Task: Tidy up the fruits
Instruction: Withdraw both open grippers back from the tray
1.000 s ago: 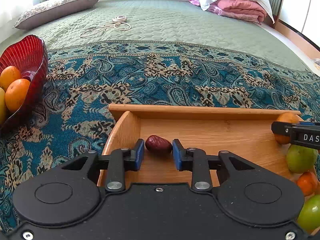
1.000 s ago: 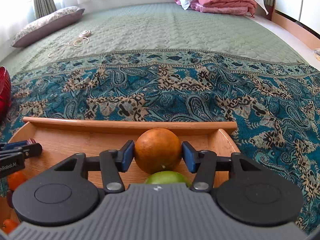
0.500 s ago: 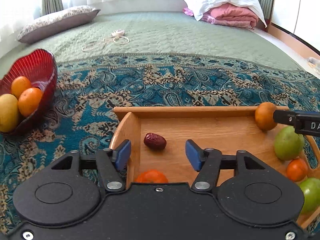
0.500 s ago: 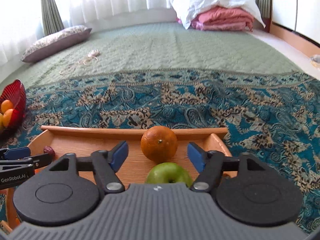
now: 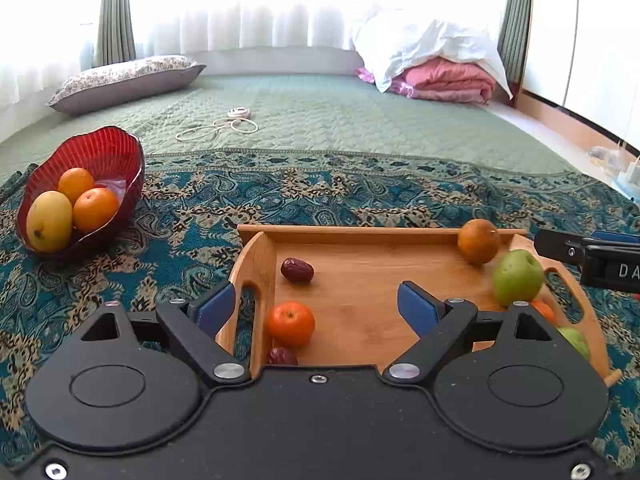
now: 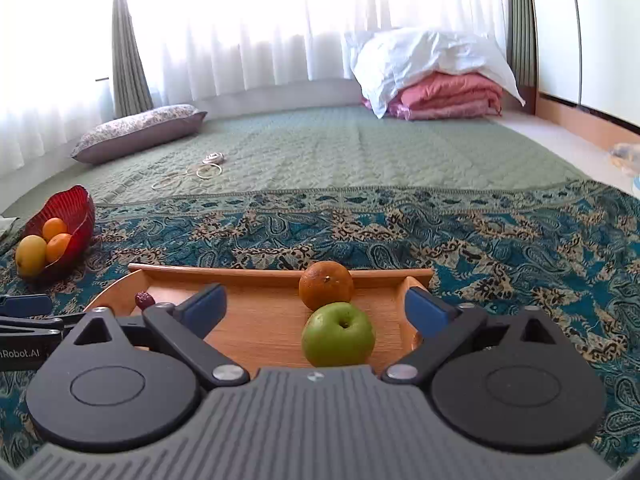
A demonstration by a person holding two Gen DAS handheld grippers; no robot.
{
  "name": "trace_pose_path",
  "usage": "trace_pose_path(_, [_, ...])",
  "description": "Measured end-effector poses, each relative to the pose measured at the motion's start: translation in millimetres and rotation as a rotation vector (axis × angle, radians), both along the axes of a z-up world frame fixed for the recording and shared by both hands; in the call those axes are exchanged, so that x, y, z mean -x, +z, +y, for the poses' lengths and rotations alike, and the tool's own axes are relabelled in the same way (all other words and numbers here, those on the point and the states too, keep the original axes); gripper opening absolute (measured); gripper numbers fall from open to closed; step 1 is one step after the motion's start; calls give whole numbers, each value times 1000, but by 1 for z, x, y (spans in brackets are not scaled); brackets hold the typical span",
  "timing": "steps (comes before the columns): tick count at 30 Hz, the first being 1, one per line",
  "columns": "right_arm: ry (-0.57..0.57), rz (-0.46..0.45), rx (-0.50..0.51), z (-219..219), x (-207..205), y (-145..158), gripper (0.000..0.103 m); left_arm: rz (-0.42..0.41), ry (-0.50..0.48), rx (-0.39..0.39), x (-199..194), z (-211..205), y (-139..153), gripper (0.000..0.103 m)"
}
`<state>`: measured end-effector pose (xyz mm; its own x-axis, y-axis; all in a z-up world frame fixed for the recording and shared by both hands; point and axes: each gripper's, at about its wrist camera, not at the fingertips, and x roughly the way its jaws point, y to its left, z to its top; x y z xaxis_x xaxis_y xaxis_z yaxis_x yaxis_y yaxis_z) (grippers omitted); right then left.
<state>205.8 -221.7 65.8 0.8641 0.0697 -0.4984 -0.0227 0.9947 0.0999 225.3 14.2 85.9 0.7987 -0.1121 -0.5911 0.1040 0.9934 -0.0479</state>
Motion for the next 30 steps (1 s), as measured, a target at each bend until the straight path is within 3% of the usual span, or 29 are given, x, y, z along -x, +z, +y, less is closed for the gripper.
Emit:
trace_pose_path(19, [42, -130, 114, 24, 71, 3, 103, -54, 8, -31, 70, -3, -3, 94])
trace_pose_path(30, [26, -152, 119, 29, 99, -12, 103, -64, 19, -40, 96, -4, -19, 95])
